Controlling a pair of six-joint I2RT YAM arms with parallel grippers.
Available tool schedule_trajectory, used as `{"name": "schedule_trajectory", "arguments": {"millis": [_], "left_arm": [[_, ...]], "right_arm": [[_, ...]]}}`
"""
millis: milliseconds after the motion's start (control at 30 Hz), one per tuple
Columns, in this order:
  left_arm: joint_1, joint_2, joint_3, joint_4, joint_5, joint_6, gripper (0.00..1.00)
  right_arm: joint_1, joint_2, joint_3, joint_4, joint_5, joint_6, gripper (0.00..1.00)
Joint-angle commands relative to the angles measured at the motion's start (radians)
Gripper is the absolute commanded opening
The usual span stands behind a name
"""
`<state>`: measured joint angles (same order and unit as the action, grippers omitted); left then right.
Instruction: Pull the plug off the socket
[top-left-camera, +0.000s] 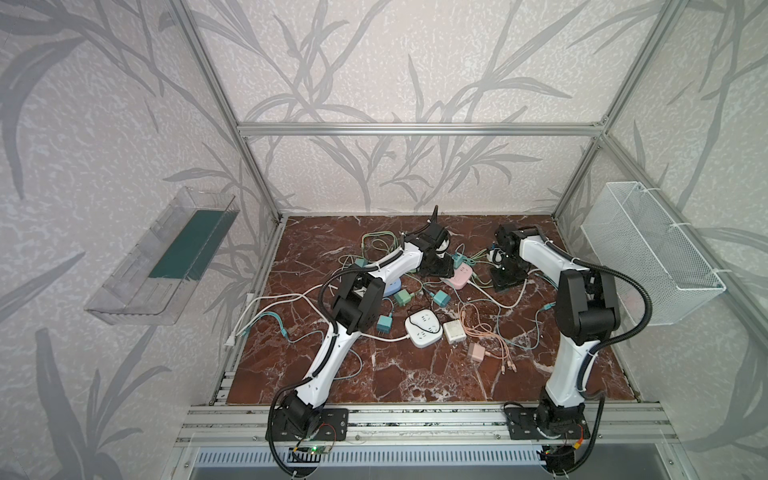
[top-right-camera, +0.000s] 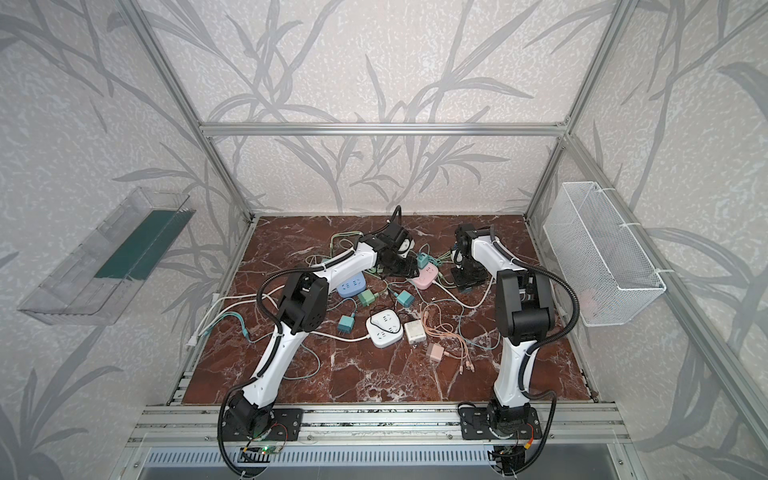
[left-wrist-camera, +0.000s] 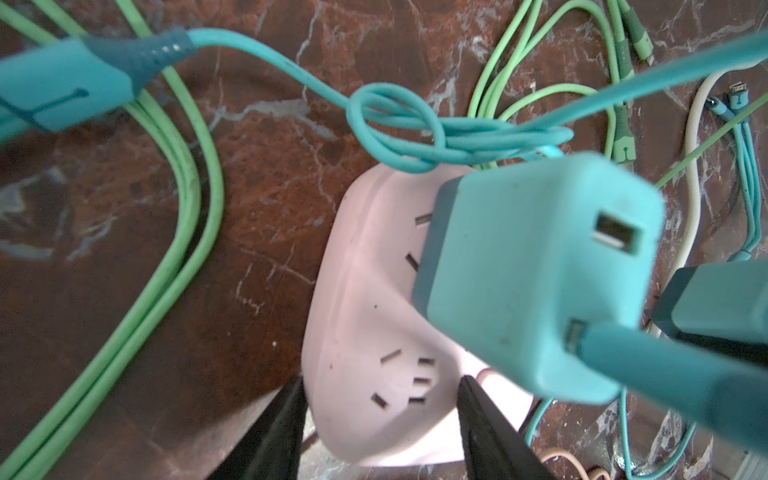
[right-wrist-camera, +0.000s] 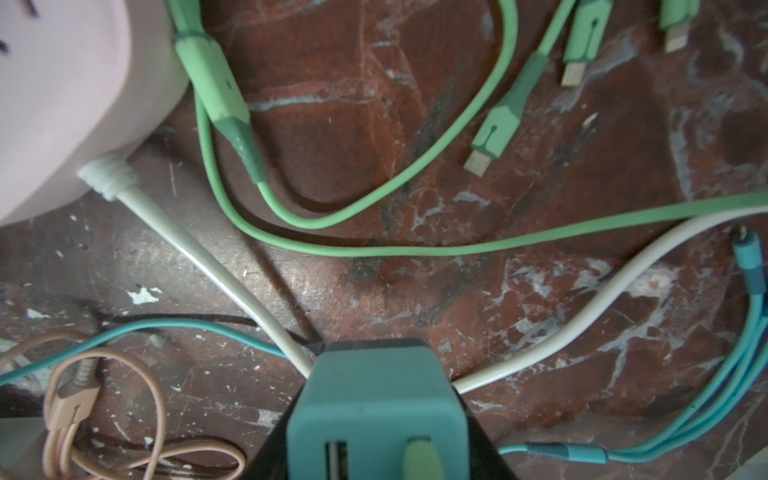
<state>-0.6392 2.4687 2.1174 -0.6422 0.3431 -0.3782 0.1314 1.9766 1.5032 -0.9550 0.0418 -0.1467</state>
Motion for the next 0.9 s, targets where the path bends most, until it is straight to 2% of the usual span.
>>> {"name": "schedule_trajectory", "arguments": {"millis": [0,100,400,567,867], "left_arm": [[-0.012,0.026,-0.05,-0.082,-0.008,-0.004,0.58],[-0.012,0.019,-0.056,-0.072,-0.003,-0.01,0.58],[-0.011,0.012,-0.057,-0.072,0.001,-0.011,0.58],[-0.009,0.012,-0.059,-0.073,0.004,-0.012,0.58],[-0.009,0.006,-0.062,-0.076,0.005,-0.013,0.58]], "right_arm": [[-0.001,0.025,0.039,-0.042,-0.005,-0.006,0.3],[0.0,0.045,0.061,-0.052,-0.004,-0.01,0.42],[0.004,0.095,0.106,-0.064,-0.013,-0.003,0.42],[0.01,0.1,0.114,-0.055,-0.019,0.004,0.51],[0.01,0.068,0.1,-0.026,-0.034,0.024,0.61]]}}
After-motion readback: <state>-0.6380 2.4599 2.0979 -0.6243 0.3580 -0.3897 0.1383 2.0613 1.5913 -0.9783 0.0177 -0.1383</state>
